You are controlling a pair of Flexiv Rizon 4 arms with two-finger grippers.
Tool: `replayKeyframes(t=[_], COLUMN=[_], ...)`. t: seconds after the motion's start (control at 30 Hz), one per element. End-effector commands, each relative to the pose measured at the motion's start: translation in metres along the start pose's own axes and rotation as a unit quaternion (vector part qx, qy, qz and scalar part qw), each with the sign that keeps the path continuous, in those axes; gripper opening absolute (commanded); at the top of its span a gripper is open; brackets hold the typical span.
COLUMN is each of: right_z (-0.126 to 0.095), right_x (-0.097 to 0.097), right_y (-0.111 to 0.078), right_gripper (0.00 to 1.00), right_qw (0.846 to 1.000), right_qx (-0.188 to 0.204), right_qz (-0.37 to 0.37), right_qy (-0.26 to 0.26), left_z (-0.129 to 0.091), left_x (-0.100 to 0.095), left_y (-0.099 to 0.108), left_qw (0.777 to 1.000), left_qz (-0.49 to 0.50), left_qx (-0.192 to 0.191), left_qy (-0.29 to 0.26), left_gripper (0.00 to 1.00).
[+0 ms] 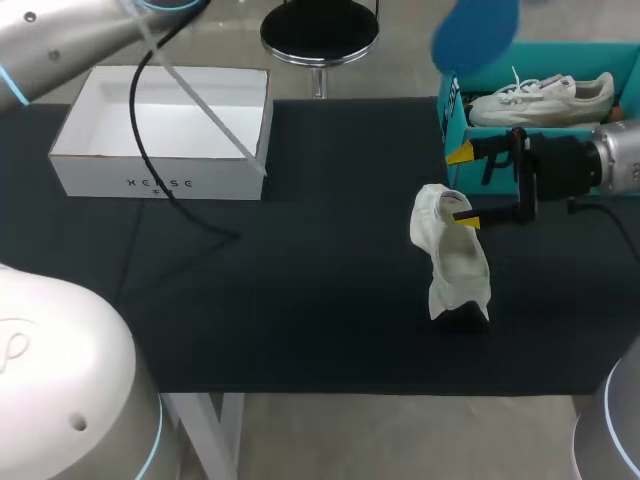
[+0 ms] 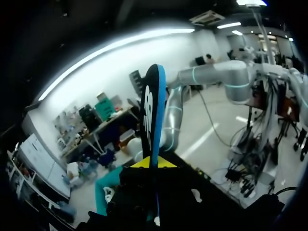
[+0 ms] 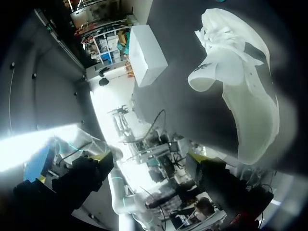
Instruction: Take the shoe out of the shoebox, open the shoe tongue, remove and reinsert the insole, then place the shoe into the shoebox
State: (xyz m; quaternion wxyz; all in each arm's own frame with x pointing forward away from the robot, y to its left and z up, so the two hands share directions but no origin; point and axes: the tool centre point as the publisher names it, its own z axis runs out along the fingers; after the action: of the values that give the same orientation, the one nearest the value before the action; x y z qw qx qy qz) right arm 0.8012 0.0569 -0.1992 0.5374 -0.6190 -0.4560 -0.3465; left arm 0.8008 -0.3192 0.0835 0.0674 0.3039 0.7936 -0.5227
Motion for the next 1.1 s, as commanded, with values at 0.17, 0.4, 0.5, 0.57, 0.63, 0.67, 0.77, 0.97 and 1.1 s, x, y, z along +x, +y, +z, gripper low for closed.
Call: replayKeyframes(t=[0.17, 0.4, 0.5, 0.57, 0.63, 0.67, 0.77, 0.97, 1.1], right_z=[0.001, 0.001, 0.001, 0.001, 0.001, 0.001, 0.001, 0.001, 0.001], right_x=[0.0, 0.0, 0.0, 0.0, 0.0, 0.0, 0.0, 0.0, 0.0], right_y=[0.001, 0.001, 0.001, 0.001, 0.001, 0.001, 0.001, 0.001, 0.001], right_gripper=[1.0, 1.0, 1.0, 1.0, 1.0, 1.0, 1.0, 1.0, 1.0], right_qw=[1.0, 1.0, 1.0, 1.0, 1.0, 1.0, 1.0, 1.0, 1.0], right_qx=[-0.001, -0.001, -0.001, -0.001, -0.001, -0.001, -0.001, -0.001, -0.001], right_qz=[0.001, 0.001, 0.001, 0.001, 0.001, 0.001, 0.001, 0.001, 0.001], right_qy=[-0.001, -0.001, -0.001, -0.001, -0.001, -0.001, -0.001, -0.001, -0.001], left_z=[0.023, 0.055, 0.064, 0.072, 0.078, 0.08, 0.085, 0.092, 0.092], left_x=[0.053, 0.097, 0.107, 0.114, 0.117, 0.118, 0.122, 0.124, 0.127], left_y=[-0.025, -0.047, -0.053, -0.053, -0.05, -0.048, -0.043, -0.024, -0.015], left_qw=[0.996, 0.998, 0.998, 0.998, 0.999, 0.999, 0.998, 0.997, 0.996], left_qz=[0.009, -0.007, -0.013, -0.009, -0.007, -0.007, 0.01, 0.012, 0.015], left_qx=[-0.043, -0.007, 0.002, 0.0, -0.002, -0.003, -0.007, -0.001, 0.005], left_qy=[-0.082, -0.057, -0.053, -0.054, -0.052, -0.052, -0.062, -0.08, -0.088], left_gripper=[0.0, 0.0, 0.0, 0.0, 0.0, 0.0, 0.0, 0.0, 0.0])
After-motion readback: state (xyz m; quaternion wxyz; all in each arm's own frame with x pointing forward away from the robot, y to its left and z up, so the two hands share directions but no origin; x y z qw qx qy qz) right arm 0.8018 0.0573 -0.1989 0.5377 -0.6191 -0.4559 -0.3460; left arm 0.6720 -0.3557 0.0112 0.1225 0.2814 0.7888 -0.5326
